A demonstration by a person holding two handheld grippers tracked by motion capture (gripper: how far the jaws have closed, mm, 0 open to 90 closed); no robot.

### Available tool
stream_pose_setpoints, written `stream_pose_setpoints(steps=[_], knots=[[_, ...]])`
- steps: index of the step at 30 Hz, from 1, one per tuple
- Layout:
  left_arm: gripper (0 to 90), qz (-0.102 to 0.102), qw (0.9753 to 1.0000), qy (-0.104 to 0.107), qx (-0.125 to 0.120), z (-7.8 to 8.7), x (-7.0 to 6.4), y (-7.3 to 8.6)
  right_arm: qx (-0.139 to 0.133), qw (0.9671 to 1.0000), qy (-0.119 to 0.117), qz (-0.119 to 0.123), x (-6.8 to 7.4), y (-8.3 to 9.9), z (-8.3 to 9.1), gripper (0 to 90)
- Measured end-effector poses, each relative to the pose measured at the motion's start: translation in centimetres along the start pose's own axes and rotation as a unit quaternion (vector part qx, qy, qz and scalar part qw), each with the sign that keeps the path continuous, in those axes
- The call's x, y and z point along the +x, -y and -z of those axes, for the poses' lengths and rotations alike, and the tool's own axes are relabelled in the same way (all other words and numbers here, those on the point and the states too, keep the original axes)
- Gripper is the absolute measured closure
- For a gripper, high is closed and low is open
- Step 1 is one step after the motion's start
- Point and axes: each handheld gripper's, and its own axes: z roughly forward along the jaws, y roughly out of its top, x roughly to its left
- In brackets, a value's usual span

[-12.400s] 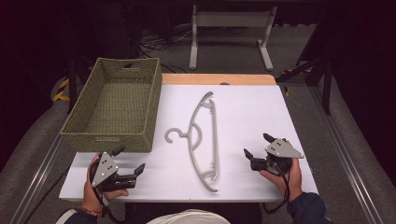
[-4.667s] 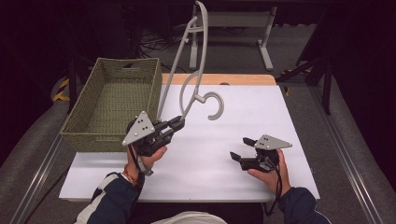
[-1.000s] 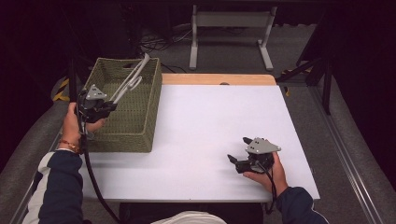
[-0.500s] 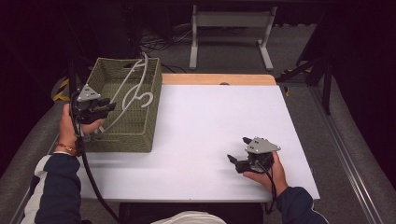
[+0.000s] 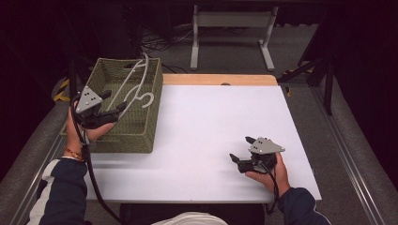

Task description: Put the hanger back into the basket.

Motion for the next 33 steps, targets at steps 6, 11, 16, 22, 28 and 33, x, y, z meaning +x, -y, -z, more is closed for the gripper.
stream_pose_setpoints(steps=[6, 11, 16, 22, 28, 33], knots=[[15.7, -0.004, 0.9996, 0.012, -0.025, 0.1, -1.8, -0.3, -0.005, 1.0000, 0.003, 0.000, 0.0, -0.1, 0.2, 16.2], [9.4, -0.010, 0.9982, 0.028, -0.051, 0.5, -3.7, -0.5, -0.011, 0.9999, 0.005, 0.005, 0.1, -0.2, 0.4, 16.2], [6.6, -0.023, 0.9959, 0.044, -0.076, 1.0, -5.7, -0.7, -0.018, 0.9998, 0.009, 0.002, 0.0, -0.3, 0.6, 16.2], [5.6, -0.037, 0.9914, 0.069, -0.105, 1.7, -8.1, -0.5, -0.027, 0.9995, 0.015, 0.003, 0.0, -0.4, 0.9, 16.2], [6.6, -0.045, 0.9887, 0.093, -0.109, 2.2, -10.3, 0.1, -0.029, 0.9994, 0.018, 0.004, 0.0, -0.4, 1.0, 16.1], [7.5, -0.037, 0.9865, 0.119, -0.106, 2.4, -11.7, 1.1, -0.031, 0.9993, 0.018, 0.006, 0.1, -0.4, 1.0, 16.1]])
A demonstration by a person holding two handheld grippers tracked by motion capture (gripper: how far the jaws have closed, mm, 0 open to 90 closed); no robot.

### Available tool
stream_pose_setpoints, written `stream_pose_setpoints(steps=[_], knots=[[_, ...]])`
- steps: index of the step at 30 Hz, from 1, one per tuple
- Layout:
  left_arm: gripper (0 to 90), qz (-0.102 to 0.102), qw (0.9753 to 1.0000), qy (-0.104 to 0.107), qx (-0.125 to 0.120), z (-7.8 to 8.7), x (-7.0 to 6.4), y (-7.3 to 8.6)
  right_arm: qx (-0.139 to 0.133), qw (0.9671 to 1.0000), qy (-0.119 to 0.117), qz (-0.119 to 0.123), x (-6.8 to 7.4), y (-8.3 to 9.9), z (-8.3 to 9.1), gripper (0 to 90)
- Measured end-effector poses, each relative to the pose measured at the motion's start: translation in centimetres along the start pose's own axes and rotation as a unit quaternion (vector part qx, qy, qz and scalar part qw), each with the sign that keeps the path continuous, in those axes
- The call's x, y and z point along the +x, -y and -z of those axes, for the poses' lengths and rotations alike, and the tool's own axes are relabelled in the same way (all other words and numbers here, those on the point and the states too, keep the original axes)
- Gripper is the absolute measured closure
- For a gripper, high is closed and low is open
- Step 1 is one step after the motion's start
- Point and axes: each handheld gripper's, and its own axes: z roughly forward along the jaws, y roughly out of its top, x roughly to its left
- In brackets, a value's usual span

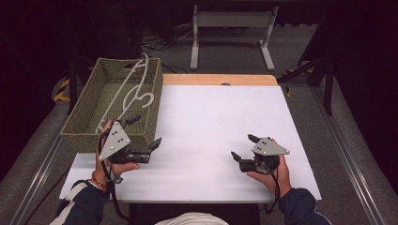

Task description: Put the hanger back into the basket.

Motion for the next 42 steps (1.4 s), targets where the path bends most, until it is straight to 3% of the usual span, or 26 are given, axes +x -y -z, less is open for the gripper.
stream_pose_setpoints(steps=[3, 11, 15, 17, 21, 24, 25, 27, 31, 42], knots=[[7.5, 0.007, 0.9998, 0.018, 0.003, 0.2, -0.4, 0.8, -0.001, 1.0000, 0.001, 0.001, 0.0, 0.0, 0.1, 16.1], [6.7, 0.019, 0.9988, 0.014, 0.042, 0.4, -1.2, 3.6, -0.006, 1.0000, 0.001, 0.005, 0.3, 0.0, 0.1, 16.1], [5.9, 0.011, 0.9979, 0.013, 0.063, 0.3, -1.7, 4.7, -0.009, 0.9999, 0.000, 0.007, 0.4, 0.1, 0.1, 16.0], [5.6, 0.011, 0.9978, 0.002, 0.065, 0.5, -1.8, 5.5, -0.011, 0.9999, -0.001, 0.004, 0.5, 0.0, 0.1, 16.0], [5.2, 0.043, 0.9958, -0.008, 0.081, 1.0, -1.7, 6.9, -0.017, 0.9998, -0.001, 0.012, 0.7, 0.0, 0.3, 15.2], [5.1, 0.043, 0.9949, -0.013, 0.090, 1.2, -1.8, 7.5, -0.018, 0.9998, -0.003, 0.012, 0.7, 0.0, 0.4, 14.9], [5.1, 0.030, 0.9945, -0.028, 0.096, 1.4, -2.0, 7.9, -0.018, 0.9998, -0.002, 0.012, 0.8, 0.0, 0.5, 14.4], [5.5, 0.031, 0.9940, -0.032, 0.100, 1.4, -2.0, 8.5, -0.025, 0.9996, -0.008, 0.009, 0.8, 0.1, 0.7, 13.0], [5.4, 0.032, 0.9942, -0.030, 0.098, 1.5, -2.0, 8.7, -0.039, 0.9992, -0.012, 0.003, 0.9, -0.1, 0.9, 9.9], [5.1, 0.035, 0.9943, -0.023, 0.098, 1.3, -1.9, 8.8, -0.032, 0.9994, -0.009, 0.014, 1.4, -0.1, 0.7, 9.6]])
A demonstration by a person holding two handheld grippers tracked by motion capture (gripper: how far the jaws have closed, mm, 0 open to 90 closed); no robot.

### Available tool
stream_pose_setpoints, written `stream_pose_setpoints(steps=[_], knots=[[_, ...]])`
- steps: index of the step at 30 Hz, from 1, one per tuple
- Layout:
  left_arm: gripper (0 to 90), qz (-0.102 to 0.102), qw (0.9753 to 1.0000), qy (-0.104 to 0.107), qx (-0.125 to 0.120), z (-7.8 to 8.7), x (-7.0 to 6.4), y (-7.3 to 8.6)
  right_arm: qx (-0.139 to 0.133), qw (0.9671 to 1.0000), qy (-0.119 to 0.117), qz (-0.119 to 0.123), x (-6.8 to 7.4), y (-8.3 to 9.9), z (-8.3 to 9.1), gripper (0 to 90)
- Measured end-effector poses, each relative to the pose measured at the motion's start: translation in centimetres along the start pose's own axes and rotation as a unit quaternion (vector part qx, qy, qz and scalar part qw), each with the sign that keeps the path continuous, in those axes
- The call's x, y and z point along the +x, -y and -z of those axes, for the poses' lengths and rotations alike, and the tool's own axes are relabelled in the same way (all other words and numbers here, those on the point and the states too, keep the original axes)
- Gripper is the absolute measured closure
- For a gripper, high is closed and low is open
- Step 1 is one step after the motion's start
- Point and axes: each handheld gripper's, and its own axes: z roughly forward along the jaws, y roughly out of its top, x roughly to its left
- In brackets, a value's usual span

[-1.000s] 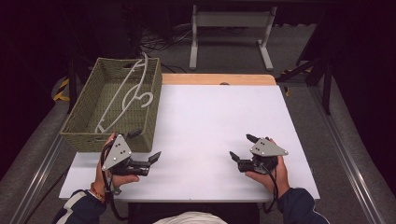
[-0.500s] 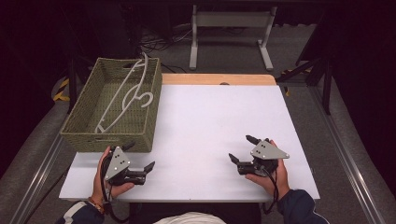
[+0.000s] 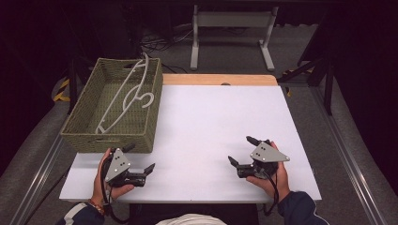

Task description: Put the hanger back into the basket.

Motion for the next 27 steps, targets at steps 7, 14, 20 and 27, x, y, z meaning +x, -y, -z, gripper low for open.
stream_pose_setpoints(steps=[7, 14, 20, 27], knots=[[5.1, 0.004, 1.0000, 0.005, 0.004, -0.20, 0.02, 0.02, -0.004, 1.0000, 0.007, -0.004, -0.29, -0.03, 0.28, 9.6], [5.2, 0.006, 1.0000, 0.006, 0.003, -0.19, 0.07, 0.01, -0.003, 1.0000, 0.007, 0.000, -0.22, -0.09, 0.25, 9.7], [5.2, 0.010, 0.9999, 0.007, 0.009, -0.45, 0.24, 0.06, 0.000, 1.0000, 0.009, 0.003, -0.33, 0.04, 0.20, 9.6], [5.1, 0.014, 0.9995, 0.008, 0.026, -0.94, 0.19, 0.22, 0.006, 0.9999, 0.009, -0.004, -0.57, 0.27, 0.01, 9.6]])
